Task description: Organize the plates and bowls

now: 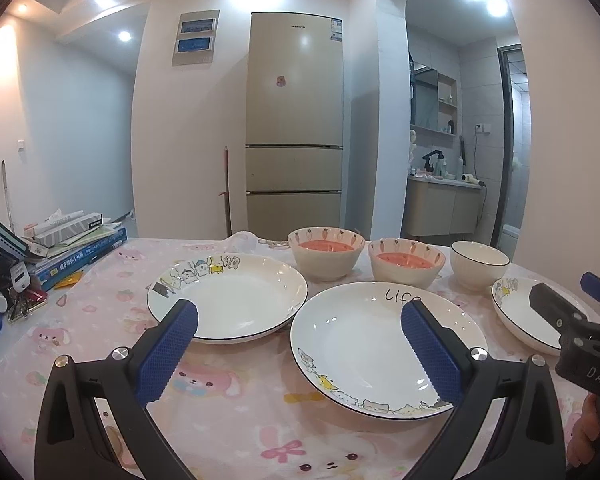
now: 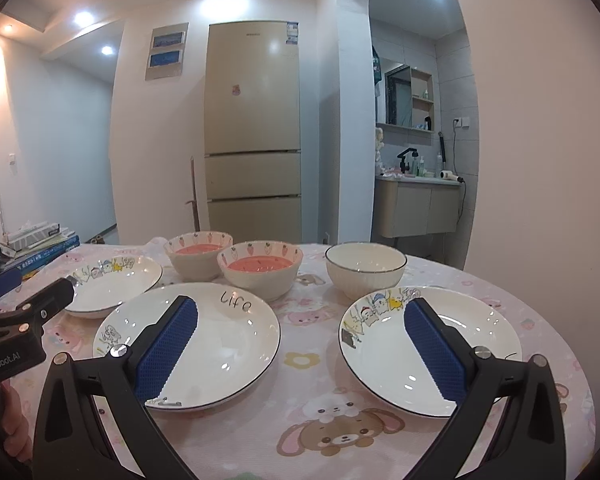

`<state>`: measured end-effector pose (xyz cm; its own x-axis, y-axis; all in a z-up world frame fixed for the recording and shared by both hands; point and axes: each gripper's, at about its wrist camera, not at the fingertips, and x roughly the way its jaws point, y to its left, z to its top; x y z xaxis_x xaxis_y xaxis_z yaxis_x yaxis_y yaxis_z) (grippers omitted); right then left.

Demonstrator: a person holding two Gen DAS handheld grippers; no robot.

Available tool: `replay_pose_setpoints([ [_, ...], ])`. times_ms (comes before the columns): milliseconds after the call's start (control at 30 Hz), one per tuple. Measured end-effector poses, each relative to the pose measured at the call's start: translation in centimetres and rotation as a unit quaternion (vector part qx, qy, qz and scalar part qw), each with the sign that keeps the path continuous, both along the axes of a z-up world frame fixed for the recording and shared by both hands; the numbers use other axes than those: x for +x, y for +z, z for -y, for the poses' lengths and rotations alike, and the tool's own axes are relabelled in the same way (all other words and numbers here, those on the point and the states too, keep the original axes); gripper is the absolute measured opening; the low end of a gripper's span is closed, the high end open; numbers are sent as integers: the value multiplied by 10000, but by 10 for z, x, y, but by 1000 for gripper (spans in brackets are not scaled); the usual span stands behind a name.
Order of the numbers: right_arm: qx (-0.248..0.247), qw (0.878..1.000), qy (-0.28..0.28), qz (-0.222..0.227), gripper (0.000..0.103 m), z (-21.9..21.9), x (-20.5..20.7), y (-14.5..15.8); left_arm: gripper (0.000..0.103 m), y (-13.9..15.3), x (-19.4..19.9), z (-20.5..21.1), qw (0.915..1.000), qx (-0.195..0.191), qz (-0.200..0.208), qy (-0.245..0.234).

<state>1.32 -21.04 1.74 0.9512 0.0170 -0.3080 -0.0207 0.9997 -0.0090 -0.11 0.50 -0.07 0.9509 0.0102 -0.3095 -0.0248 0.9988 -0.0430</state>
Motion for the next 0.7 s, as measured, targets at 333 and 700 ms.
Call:
replay_pose_setpoints([
  [333, 5, 10000, 37, 43, 103, -2, 0, -1, 103, -2, 9, -8, 9996, -168, -222, 74],
  [700, -58, 10000, 3, 42, 103, -5, -4, -2, 103, 1, -4, -1, 9998, 84, 143, 138],
])
